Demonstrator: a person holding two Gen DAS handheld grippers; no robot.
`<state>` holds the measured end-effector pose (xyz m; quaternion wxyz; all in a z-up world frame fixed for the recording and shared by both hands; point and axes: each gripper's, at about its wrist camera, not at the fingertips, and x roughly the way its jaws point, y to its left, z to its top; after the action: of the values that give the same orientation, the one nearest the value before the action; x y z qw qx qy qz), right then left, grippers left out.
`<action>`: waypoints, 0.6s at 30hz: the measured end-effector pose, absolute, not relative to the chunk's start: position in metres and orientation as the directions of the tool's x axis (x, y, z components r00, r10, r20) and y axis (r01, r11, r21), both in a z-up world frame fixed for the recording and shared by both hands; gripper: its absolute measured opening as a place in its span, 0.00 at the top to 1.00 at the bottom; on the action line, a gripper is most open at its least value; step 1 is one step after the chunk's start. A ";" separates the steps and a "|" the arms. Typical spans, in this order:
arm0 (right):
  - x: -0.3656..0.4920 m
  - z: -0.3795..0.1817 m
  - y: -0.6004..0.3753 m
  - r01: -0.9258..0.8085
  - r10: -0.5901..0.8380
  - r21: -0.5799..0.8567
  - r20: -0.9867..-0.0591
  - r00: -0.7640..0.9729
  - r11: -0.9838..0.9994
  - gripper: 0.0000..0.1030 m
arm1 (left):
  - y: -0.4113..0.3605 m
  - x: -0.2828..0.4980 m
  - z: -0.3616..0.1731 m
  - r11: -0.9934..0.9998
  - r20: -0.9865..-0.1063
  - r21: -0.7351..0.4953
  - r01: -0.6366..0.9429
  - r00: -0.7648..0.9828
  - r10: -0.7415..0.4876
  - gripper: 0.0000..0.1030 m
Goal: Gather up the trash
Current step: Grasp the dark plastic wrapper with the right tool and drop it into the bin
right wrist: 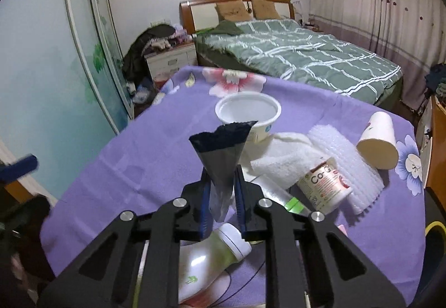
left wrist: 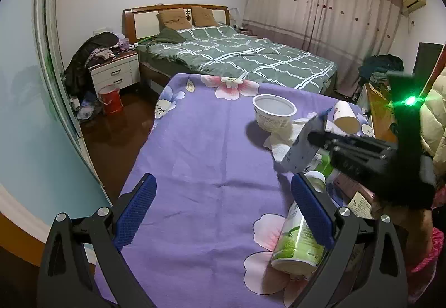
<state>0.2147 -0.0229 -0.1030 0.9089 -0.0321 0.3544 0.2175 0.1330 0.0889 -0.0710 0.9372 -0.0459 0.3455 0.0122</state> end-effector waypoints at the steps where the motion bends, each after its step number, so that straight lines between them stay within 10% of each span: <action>1: 0.212 -0.099 -0.025 -0.422 0.383 0.103 -0.647 0.659 0.901 0.84 | 0.088 0.135 -0.072 0.996 -0.650 -0.078 -0.051 0.760 -0.012 0.07; 18: 0.167 -0.055 -0.171 -0.129 0.199 0.169 -0.516 0.833 0.977 0.84 | 0.053 0.141 -0.079 0.997 -0.659 -0.075 0.025 0.749 -0.069 0.06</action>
<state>0.1674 -0.1712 -0.0547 0.9553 0.0635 0.2758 0.0858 0.1409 0.0531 -0.0786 0.9347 -0.0309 0.3533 -0.0250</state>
